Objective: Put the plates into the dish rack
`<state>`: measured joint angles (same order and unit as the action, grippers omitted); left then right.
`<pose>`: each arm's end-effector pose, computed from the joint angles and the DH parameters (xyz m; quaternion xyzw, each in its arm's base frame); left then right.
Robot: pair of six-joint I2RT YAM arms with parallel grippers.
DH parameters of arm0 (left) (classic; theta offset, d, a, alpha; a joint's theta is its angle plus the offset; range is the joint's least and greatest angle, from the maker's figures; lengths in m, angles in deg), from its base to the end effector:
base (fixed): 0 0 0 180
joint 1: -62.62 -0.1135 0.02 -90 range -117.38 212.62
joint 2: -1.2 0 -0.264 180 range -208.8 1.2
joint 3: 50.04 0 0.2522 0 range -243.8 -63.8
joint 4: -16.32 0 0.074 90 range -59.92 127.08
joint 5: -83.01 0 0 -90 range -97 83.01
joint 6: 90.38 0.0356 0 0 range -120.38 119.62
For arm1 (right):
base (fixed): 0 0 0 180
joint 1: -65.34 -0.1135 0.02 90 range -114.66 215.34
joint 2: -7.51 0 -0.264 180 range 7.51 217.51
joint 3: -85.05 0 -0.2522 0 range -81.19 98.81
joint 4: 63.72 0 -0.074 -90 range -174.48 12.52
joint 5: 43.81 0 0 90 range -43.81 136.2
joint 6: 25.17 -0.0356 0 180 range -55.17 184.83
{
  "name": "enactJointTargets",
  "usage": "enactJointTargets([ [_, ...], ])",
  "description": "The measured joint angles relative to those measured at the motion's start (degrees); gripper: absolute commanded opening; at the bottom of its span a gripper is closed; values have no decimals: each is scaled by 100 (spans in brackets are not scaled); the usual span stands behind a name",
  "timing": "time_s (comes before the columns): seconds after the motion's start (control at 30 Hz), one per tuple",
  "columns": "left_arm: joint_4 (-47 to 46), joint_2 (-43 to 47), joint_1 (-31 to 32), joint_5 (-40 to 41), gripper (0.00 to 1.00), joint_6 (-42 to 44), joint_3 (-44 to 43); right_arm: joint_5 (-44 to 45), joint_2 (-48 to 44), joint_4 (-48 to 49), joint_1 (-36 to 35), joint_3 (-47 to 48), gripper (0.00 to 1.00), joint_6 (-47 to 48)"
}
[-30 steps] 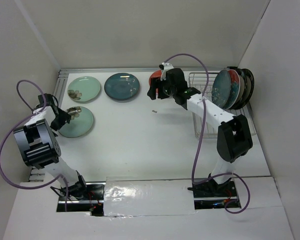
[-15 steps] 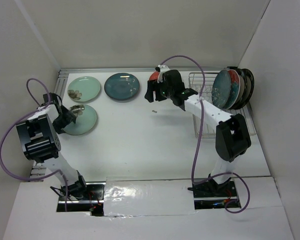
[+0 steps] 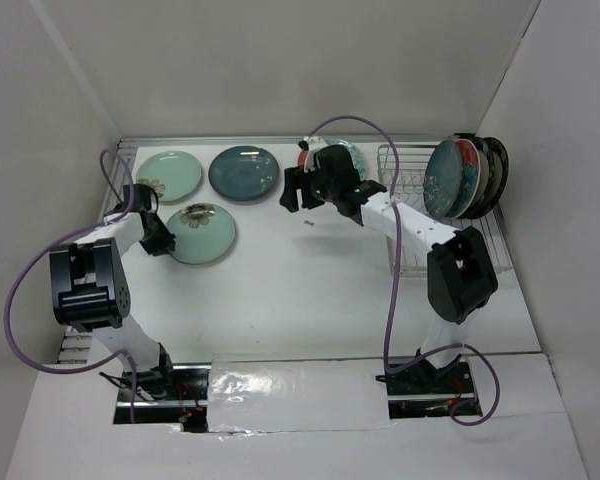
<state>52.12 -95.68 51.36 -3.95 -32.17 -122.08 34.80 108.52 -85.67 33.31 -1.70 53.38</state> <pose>0.3274 0.0671 0.1742 -0.3611 0.8971 -0.0199 0.2538 0.3480 0.2260 0.2846 -0.2027 0.8377 0.2648 0.4324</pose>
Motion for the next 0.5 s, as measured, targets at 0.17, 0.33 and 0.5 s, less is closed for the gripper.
enactJointTargets([
  [0.17,-17,92,363,-4,0,57,116,-72,7,2,-9,0,77,-2],
  [0.33,-26,116,1093,-85,0,76,157,-549,162,37,-7,-11,77,-125],
  [0.5,-118,116,1696,-442,0,-17,221,-1110,426,254,37,-328,78,-518],
])
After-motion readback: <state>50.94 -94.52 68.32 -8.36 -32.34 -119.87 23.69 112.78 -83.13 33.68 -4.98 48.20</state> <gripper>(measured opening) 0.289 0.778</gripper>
